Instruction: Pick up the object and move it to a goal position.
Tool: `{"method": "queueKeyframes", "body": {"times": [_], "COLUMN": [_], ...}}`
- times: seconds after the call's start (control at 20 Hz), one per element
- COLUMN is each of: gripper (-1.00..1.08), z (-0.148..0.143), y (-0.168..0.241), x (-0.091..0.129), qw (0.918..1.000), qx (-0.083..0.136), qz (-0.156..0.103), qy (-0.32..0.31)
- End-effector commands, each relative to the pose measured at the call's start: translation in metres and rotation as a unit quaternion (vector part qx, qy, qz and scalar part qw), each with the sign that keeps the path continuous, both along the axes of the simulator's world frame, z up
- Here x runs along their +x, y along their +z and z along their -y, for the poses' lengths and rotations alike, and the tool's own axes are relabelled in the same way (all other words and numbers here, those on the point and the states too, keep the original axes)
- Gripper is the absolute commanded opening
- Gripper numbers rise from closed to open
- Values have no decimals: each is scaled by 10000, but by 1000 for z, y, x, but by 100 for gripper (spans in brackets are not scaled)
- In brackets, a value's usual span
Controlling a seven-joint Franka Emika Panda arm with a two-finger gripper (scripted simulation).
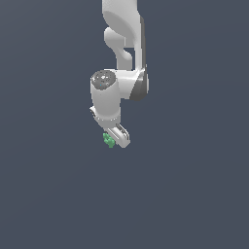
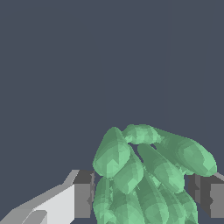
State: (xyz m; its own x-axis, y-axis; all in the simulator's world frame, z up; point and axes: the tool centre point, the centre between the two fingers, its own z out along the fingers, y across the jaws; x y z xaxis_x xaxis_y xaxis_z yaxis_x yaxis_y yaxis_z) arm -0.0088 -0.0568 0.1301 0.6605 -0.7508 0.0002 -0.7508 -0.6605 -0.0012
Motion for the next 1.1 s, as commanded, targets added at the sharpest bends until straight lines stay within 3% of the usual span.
{"method": "queueKeyframes", "body": {"times": [0.0, 0.5, 1.05], "gripper": [-100, -100, -100], "z": [27, 111, 139], "y": [17, 68, 85], "x": [7, 36, 47], "qw": [10000, 10000, 10000], "qx": [1, -2, -2], "qz": [-2, -4, -4], "qy": [3, 6, 6]}}
